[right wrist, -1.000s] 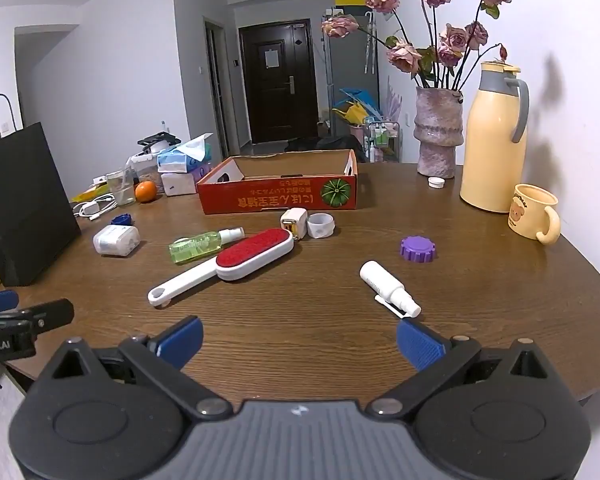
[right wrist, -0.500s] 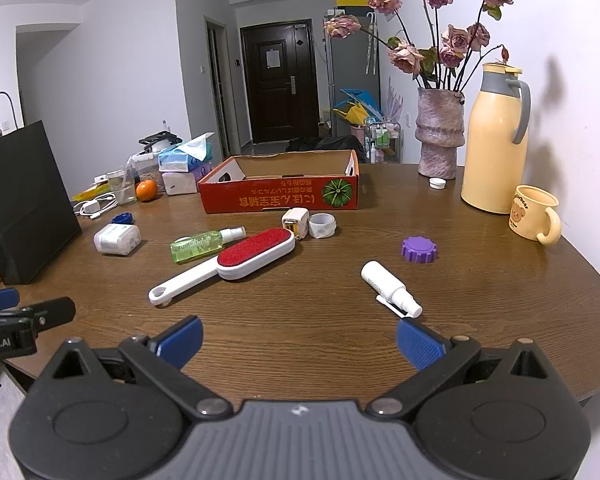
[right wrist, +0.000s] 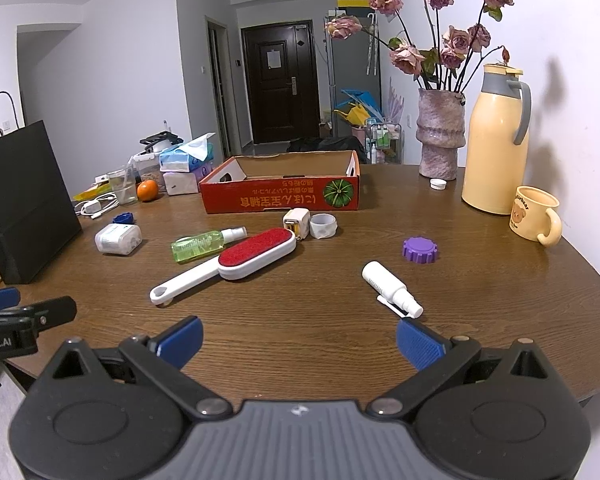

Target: Organize rigid objects

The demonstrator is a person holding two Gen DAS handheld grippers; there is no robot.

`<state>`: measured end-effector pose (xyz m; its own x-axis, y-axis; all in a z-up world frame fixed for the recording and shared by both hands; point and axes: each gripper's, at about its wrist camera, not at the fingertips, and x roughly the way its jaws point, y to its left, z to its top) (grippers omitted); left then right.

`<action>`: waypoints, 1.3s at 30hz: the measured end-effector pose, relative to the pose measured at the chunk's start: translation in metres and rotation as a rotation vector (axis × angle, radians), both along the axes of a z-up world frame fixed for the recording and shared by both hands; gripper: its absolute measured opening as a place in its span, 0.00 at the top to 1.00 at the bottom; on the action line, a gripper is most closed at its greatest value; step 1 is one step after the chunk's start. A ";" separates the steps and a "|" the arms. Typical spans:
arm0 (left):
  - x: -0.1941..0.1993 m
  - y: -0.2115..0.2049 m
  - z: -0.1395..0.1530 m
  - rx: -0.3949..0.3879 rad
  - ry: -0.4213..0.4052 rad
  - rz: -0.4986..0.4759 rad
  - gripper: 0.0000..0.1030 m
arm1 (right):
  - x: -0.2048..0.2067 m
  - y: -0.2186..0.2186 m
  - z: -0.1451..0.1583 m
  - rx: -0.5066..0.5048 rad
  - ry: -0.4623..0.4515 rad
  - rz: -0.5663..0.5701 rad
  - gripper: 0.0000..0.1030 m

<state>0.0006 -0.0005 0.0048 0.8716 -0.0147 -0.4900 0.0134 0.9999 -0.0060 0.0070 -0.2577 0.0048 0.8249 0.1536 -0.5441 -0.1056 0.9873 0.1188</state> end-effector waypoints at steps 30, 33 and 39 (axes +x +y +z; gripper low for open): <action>-0.001 -0.001 0.003 -0.002 -0.004 0.001 0.00 | -0.001 0.005 0.004 -0.007 -0.007 0.002 0.00; -0.001 -0.001 0.004 -0.003 -0.004 0.001 0.00 | -0.001 0.005 0.004 -0.007 -0.007 0.003 0.00; -0.003 -0.007 0.008 -0.004 -0.007 -0.001 0.00 | -0.002 0.005 0.004 -0.008 -0.008 0.003 0.00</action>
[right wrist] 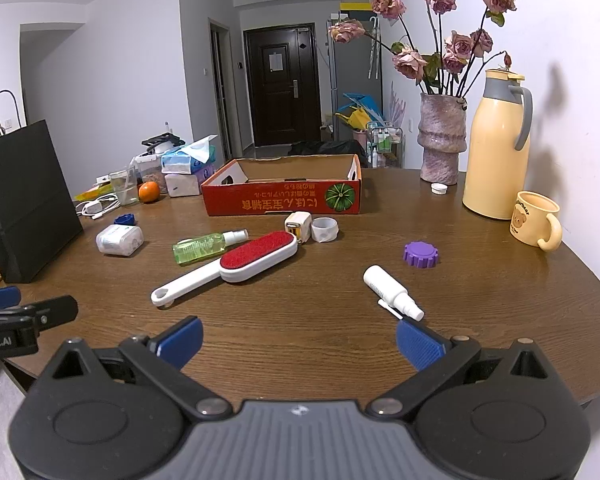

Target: Organize rigid objects

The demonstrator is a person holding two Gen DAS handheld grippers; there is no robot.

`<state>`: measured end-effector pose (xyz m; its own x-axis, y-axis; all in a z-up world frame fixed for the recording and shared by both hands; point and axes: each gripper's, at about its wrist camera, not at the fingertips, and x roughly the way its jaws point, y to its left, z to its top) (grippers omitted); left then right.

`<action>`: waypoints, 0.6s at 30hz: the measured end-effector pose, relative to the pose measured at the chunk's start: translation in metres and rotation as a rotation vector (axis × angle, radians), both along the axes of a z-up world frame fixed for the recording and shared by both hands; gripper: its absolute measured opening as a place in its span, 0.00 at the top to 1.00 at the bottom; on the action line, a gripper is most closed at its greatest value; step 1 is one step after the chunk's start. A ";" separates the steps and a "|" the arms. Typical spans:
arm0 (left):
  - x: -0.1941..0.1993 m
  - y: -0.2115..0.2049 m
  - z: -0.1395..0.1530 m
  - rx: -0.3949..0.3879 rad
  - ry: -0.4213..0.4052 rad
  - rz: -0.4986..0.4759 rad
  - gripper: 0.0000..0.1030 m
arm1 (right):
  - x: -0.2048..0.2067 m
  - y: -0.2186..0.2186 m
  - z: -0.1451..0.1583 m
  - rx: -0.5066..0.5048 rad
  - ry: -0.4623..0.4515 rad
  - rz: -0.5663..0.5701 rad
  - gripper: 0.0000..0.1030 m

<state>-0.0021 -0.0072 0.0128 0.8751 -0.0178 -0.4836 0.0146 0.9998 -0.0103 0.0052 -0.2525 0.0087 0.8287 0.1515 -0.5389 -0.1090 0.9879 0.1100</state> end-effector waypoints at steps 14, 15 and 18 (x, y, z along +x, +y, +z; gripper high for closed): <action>0.014 -0.003 -0.006 -0.015 0.011 -0.003 0.00 | 0.016 -0.004 -0.003 -0.006 0.007 0.002 0.00; 0.017 -0.003 -0.006 -0.016 0.014 -0.005 0.00 | 0.017 -0.005 -0.004 -0.007 0.008 0.001 0.00; 0.024 -0.005 -0.010 -0.014 0.022 -0.011 0.00 | 0.023 -0.007 -0.008 -0.007 0.013 -0.008 0.00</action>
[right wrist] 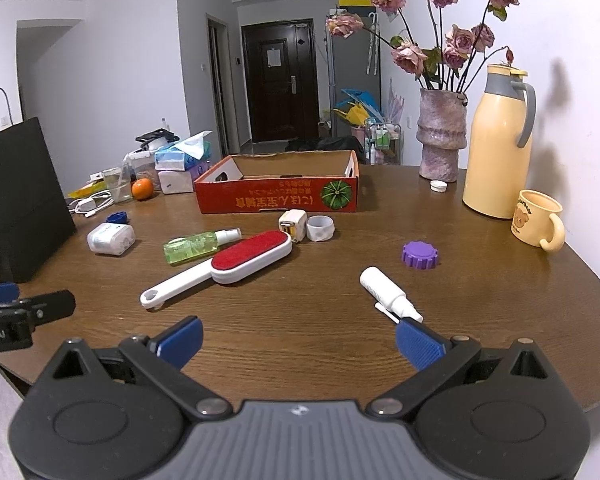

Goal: Organize rigid objects
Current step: 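Grasp the white spray bottle with the right tool while the left tool approaches the red lint brush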

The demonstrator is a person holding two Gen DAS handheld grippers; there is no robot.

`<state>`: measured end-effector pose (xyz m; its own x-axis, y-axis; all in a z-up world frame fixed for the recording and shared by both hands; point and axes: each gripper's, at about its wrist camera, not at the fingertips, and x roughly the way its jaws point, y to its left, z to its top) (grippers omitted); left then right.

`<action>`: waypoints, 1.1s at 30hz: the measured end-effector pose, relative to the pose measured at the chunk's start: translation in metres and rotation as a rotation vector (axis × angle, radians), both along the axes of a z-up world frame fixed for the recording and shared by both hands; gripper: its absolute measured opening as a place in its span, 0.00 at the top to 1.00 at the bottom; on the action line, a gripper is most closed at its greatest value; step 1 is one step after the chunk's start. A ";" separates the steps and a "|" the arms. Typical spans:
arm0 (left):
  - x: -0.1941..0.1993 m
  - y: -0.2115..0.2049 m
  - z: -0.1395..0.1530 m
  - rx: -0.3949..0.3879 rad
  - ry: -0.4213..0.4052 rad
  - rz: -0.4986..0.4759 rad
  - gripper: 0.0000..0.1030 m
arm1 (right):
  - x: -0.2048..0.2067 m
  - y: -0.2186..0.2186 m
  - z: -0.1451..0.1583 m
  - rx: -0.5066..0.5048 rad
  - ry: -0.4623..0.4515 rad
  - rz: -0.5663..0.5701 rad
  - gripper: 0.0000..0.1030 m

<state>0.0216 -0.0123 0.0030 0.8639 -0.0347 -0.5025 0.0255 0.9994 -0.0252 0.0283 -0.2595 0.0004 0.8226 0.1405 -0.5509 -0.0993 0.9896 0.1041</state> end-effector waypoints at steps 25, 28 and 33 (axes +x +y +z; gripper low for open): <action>0.061 -0.007 -0.030 -0.001 0.073 -0.050 0.00 | 0.055 -0.017 -0.034 -0.037 0.046 -0.041 0.02; 0.070 -0.011 -0.034 0.000 0.087 -0.066 0.00 | 0.065 -0.021 -0.039 -0.055 0.050 -0.051 0.03; 0.086 -0.020 -0.039 0.003 0.103 -0.088 0.00 | 0.080 -0.029 -0.046 -0.065 0.049 -0.057 0.06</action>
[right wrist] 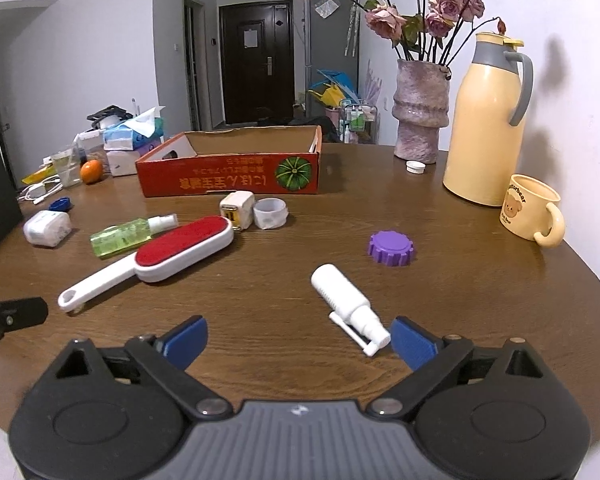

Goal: Organize rigid objects
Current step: 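Grasp the white spray bottle with the right tool while the left tool approaches the red lint brush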

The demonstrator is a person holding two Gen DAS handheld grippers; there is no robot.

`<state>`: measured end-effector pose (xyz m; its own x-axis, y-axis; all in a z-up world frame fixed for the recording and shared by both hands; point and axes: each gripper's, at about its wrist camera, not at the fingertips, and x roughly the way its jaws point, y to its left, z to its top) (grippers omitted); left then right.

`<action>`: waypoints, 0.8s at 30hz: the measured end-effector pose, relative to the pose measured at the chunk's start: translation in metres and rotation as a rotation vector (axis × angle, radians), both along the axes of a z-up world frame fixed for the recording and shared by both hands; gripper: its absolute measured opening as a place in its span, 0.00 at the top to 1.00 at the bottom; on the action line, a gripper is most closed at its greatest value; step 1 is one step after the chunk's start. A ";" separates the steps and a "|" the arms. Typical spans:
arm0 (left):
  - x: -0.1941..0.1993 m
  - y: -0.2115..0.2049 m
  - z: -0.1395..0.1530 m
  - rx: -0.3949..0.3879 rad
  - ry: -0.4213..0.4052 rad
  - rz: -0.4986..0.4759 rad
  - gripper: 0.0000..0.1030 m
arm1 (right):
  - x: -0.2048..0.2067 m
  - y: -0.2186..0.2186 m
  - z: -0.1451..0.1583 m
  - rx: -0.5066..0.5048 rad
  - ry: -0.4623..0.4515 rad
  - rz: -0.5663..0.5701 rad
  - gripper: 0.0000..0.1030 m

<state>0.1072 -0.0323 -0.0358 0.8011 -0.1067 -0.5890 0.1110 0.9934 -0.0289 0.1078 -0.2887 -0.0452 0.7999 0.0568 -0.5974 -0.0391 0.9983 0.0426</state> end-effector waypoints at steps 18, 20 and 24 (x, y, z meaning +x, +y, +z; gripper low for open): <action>0.055 -0.026 -0.017 -0.004 0.056 -0.016 0.00 | 0.067 -0.026 -0.037 -0.035 0.041 0.054 0.26; 0.062 -0.028 -0.019 -0.001 0.063 -0.013 0.00 | 0.073 -0.025 -0.041 -0.046 0.047 0.064 0.27; 0.073 -0.030 -0.023 0.009 0.075 -0.007 0.00 | 0.086 -0.028 -0.050 -0.040 0.067 0.090 0.36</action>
